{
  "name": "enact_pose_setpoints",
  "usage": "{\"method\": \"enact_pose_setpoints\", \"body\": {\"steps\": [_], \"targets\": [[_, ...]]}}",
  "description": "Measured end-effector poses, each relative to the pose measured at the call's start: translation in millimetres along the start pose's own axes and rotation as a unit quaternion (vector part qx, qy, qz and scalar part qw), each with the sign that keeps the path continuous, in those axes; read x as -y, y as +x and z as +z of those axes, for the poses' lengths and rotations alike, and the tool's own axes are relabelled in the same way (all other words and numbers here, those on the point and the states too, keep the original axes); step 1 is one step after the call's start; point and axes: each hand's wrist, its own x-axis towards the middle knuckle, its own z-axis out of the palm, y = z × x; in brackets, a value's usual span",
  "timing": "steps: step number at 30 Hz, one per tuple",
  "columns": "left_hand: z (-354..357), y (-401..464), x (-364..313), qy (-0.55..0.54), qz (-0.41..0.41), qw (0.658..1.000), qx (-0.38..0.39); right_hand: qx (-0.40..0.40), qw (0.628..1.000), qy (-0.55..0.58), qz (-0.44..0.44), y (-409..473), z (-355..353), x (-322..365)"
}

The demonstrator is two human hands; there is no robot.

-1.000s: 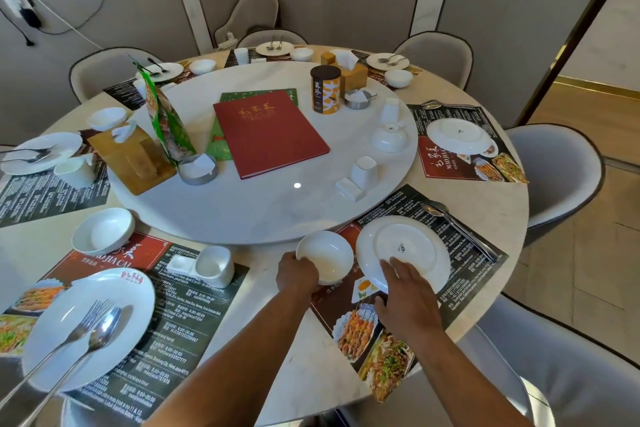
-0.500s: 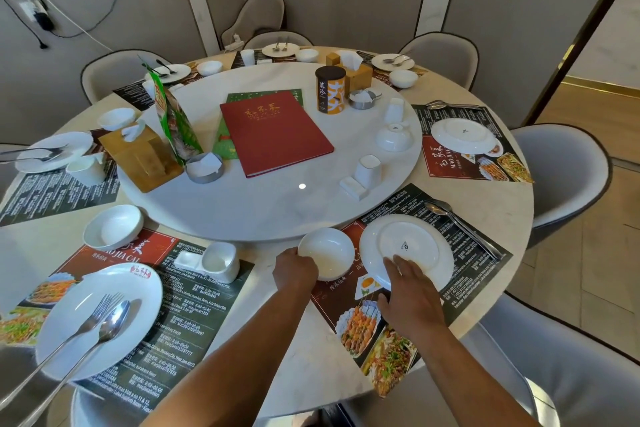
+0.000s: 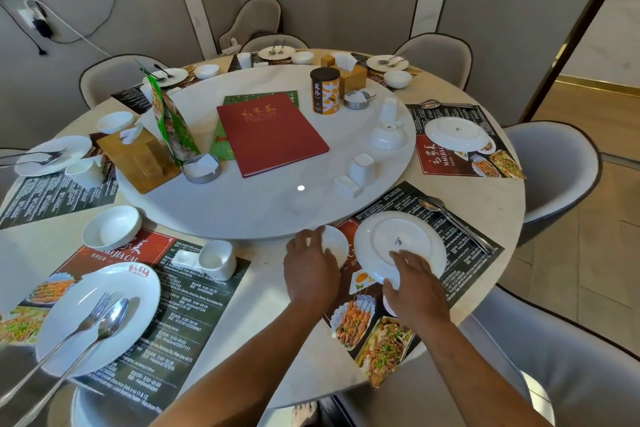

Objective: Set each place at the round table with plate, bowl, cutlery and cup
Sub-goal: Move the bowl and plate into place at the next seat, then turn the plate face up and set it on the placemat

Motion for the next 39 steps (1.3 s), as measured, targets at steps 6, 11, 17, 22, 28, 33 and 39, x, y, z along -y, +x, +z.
{"method": "enact_pose_setpoints", "body": {"steps": [6,11,17,22,28,33,39], "targets": [[23,-23,-42,-0.025,0.171,0.977,0.125,-0.061,0.989,0.089,0.106,0,-13,-36],[47,-19,-59,0.057,0.177,0.951,0.246,-0.048,0.95,0.207,0.227,22,-21,-55],[70,5,-58,0.132,0.173,0.932,0.289,0.017,0.84,0.367,0.399,62,-32,-70],[84,8,-54,0.168,0.172,0.924,0.296,0.071,0.773,0.433,0.458,73,-44,-71],[96,6,-41,0.201,0.219,0.917,0.267,0.113,0.759,0.441,0.465,79,-47,-69],[81,-11,-49,0.156,0.186,0.931,0.271,0.134,0.752,0.465,0.448,75,-52,-74],[76,-44,-50,0.2,0.214,0.93,0.221,0.138,0.781,0.473,0.383,49,-57,-93]]}}
